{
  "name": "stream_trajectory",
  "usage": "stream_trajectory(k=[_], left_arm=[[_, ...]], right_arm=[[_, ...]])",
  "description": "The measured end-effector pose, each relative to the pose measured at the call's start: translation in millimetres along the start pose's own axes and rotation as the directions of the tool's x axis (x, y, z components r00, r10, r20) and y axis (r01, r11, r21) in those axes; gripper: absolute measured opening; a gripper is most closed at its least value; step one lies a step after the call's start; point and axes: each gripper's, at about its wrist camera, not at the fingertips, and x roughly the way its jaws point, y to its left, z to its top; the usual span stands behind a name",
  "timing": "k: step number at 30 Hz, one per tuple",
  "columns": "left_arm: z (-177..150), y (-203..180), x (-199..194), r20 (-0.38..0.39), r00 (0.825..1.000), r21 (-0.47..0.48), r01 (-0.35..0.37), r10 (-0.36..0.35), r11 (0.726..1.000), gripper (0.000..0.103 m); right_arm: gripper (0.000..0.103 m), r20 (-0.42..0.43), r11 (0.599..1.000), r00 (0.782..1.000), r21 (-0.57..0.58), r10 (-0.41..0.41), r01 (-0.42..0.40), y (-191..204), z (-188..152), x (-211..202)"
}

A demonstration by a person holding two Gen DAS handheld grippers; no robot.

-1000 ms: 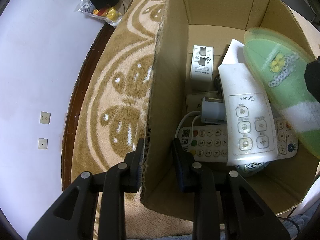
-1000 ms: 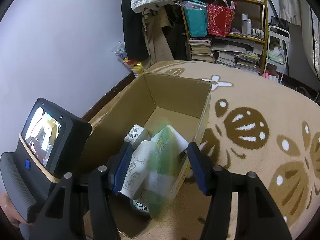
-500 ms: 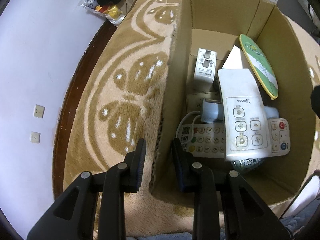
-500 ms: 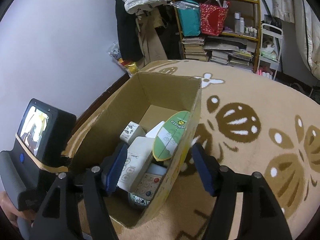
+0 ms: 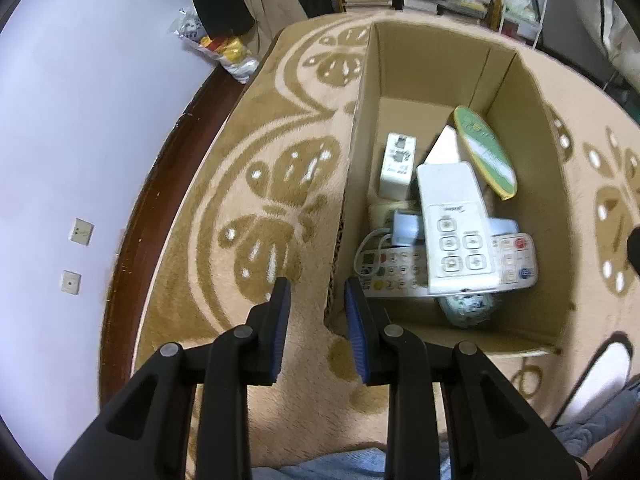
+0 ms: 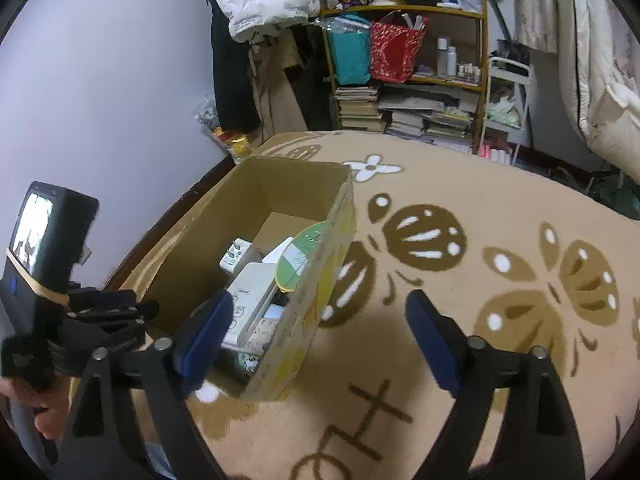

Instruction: Organize rigid objects

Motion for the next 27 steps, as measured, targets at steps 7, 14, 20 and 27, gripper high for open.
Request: stream_trajectory(k=[7, 14, 20, 27], left_arm=[[-11, 15, -44, 0.136, 0.991, -0.055, -0.012, 0.019, 0.998, 0.052], [-29, 29, -85, 0.276, 0.961, -0.075, 0.006, 0.015, 0.997, 0.085], [-53, 33, -112, 0.425, 0.904, -0.084, -0.001, 0.037, 0.996, 0.103], [-69, 15, -131, 0.537, 0.840, -0.026, -0.078, 0.080, 0.997, 0.103]], right_arm=[[0.103, 0.070, 0.999, 0.997, -0.010, -0.035, 0.036, 2, -7, -33], [0.103, 0.122, 0.997, 0.990, -0.011, -0.073, 0.074, 4, -14, -59], [0.103, 0.189, 0.994, 0.976, -0.022, -0.103, 0.109, 6, -21, -89], [0.103, 0.277, 0.995, 0.957, -0.004, -0.092, 0.097, 6, -34, -112]])
